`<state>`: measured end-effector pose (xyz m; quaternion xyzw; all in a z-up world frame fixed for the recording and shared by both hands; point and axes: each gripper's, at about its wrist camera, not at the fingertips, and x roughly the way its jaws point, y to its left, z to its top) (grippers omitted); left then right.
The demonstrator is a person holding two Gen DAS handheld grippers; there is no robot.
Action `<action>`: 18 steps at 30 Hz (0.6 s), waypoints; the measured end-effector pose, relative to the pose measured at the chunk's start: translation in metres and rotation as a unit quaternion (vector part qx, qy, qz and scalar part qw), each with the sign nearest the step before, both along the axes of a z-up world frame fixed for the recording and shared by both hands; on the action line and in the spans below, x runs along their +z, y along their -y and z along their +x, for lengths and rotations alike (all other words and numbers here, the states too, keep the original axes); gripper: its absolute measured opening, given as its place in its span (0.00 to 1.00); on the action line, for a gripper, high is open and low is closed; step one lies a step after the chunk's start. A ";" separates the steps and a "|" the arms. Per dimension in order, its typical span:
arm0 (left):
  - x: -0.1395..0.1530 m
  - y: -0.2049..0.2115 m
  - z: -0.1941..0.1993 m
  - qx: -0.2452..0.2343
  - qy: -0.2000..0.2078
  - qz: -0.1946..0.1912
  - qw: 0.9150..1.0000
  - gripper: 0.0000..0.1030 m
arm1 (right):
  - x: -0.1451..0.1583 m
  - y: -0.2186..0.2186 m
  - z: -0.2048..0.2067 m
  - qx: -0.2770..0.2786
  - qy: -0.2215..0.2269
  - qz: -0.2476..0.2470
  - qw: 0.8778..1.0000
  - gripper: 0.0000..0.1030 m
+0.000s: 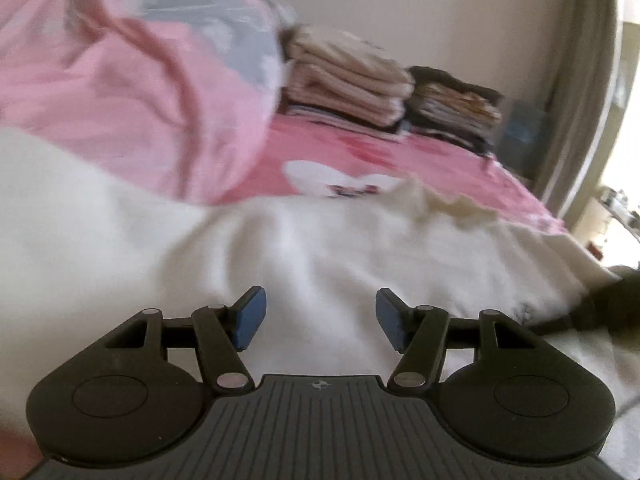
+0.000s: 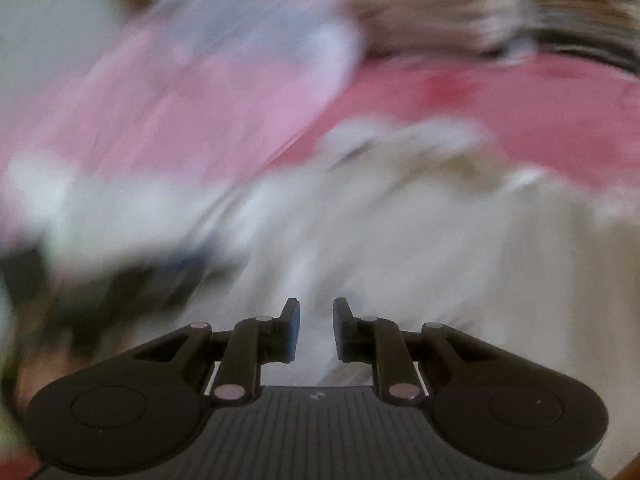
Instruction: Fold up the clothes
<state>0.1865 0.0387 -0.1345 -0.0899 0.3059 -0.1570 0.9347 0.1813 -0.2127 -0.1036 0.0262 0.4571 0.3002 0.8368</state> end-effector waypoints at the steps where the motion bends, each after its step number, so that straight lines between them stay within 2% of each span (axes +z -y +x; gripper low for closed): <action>1: 0.000 -0.004 0.001 0.009 -0.002 -0.002 1.000 0.59 | -0.008 -0.013 -0.003 0.020 0.005 -0.025 0.999 0.18; 3: -0.001 -0.013 0.002 0.027 -0.006 -0.007 1.000 0.58 | -0.024 -0.032 0.003 0.037 0.014 -0.070 0.997 0.17; 4: -0.001 -0.015 0.000 0.033 -0.005 -0.010 0.999 0.58 | -0.030 -0.032 0.016 0.026 0.012 -0.063 0.998 0.15; 6: 0.000 -0.012 -0.004 0.029 -0.001 -0.004 1.000 0.58 | -0.031 -0.021 0.049 -0.027 0.000 -0.016 1.000 0.13; 10: 0.001 -0.010 -0.011 0.022 0.007 0.012 1.000 0.58 | -0.038 -0.007 0.102 -0.094 -0.002 0.009 0.996 0.00; 12: 0.002 -0.011 -0.014 0.020 0.010 0.018 1.000 0.58 | -0.041 0.002 0.117 -0.122 -0.007 0.036 0.992 0.00; 14: 0.003 -0.012 -0.017 0.018 0.014 0.024 0.999 0.58 | -0.034 0.004 0.113 -0.137 -0.001 0.044 0.990 0.00; 16: 0.005 -0.015 -0.018 0.020 0.015 0.025 0.999 0.58 | -0.023 -0.005 0.092 -0.102 0.024 0.029 0.994 0.04; 18: 0.004 -0.017 -0.016 0.023 0.012 0.026 0.999 0.58 | -0.019 -0.020 0.074 0.008 0.001 0.040 0.999 0.16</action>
